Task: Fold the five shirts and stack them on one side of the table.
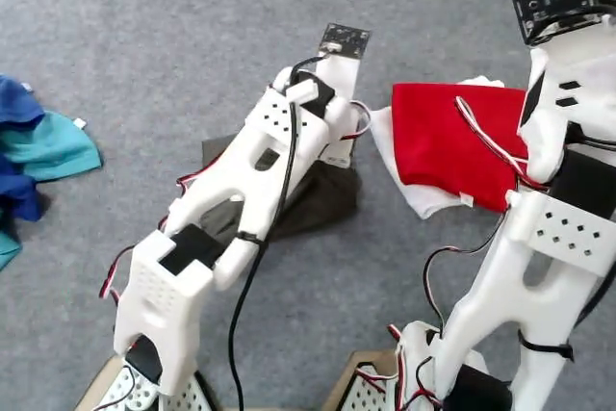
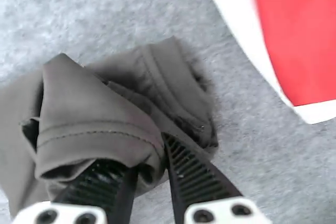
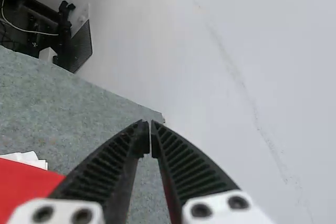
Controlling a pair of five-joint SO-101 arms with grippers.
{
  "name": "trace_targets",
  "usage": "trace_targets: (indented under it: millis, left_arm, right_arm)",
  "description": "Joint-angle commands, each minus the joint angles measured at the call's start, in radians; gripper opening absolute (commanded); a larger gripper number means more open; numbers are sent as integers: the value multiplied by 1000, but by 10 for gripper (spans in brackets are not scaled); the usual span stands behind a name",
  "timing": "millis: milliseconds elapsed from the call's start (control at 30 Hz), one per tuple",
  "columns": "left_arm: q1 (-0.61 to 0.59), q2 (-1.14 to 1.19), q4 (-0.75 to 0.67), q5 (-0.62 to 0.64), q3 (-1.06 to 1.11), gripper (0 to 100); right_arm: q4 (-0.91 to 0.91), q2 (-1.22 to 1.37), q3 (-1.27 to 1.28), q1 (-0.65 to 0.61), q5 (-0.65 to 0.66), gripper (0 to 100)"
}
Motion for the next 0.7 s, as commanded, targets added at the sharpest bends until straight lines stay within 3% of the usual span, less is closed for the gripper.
trace_targets:
  millis: [0, 100, 267, 367, 467, 533, 667]
  left_arm:
    - [15, -14, -32, 14, -58, 34]
    - [7, -14, -37, 23, -48, 96]
    - [-54, -26, -14, 170, -59, 267]
    - [-139, -26, 18, 132, -137, 235]
    - [-263, -23, 112, 55, -275, 127]
    - [-367, -18, 183, 15, -355, 35]
    - [-593, -15, 290, -86, -409, 26]
  right_arm:
    - [-25, -22, -36, 5, -9, 15]
    - [-25, -22, -35, 5, -9, 15]
    - [-20, -22, -31, -28, -9, 18]
    - [-17, -21, -30, -66, -11, 15]
    - [-5, -8, 5, -153, -37, 15]
    - [71, 18, 25, -250, -94, 15]
    - [229, 150, 2, -477, -157, 15]
